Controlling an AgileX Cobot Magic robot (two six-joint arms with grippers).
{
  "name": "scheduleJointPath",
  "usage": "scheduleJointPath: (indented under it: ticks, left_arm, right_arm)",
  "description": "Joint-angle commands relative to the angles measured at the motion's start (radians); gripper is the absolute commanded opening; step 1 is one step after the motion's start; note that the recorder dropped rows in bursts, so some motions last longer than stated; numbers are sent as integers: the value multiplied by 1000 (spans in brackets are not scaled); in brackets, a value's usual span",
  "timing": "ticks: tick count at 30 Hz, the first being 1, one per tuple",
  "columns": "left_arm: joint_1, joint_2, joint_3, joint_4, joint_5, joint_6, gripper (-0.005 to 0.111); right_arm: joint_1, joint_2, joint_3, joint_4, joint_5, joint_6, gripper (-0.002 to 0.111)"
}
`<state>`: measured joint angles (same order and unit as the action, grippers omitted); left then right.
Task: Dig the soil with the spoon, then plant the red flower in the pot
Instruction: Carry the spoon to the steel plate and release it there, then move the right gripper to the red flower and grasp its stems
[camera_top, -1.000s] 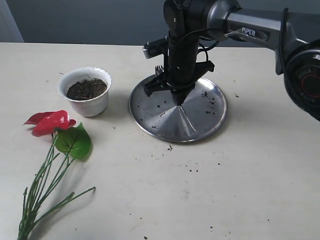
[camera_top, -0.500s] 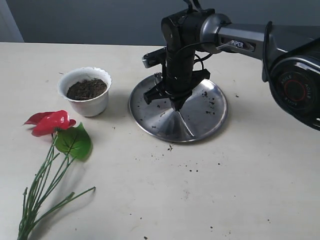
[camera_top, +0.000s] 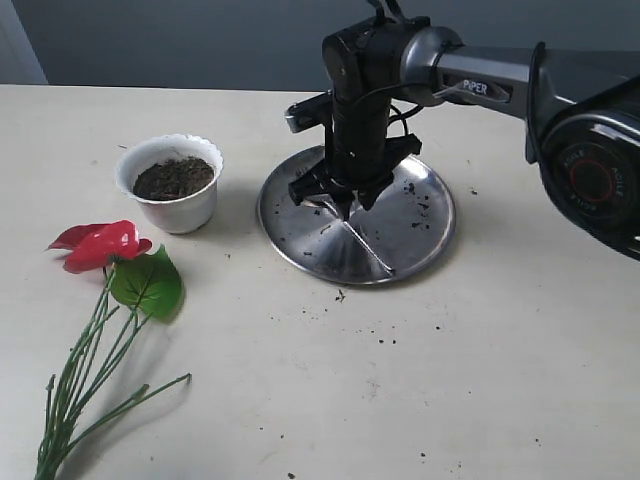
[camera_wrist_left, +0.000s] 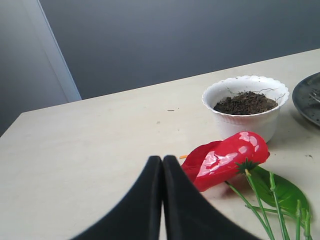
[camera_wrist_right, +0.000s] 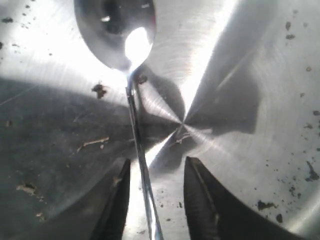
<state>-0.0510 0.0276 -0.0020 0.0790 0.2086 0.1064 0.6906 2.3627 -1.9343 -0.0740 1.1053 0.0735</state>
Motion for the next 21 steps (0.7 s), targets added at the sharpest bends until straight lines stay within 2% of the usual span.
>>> scheduleJointPath:
  ticks: [1,6,11,16,21]
  left_arm:
    - [-2,-4,2,-8,-5,-5,0]
    - [-2,-4,2,-8,-5,-5,0]
    - [-2,-4,2,-8,-5,-5,0]
    - [-2,-4,2,-8,-5,-5,0]
    - [-2,-4,2,-8,-5,-5,0]
  right_arm:
    - [8,-78,-5,52,-5,16,36]
    - [80,-158,-5,165,-11,-3,36]
    - [221,-168,2,291,-50,-53,36]
    - [333,-206,92,347,-197,-53,36]
    - [377,-273,240,512,-379,-56,36]
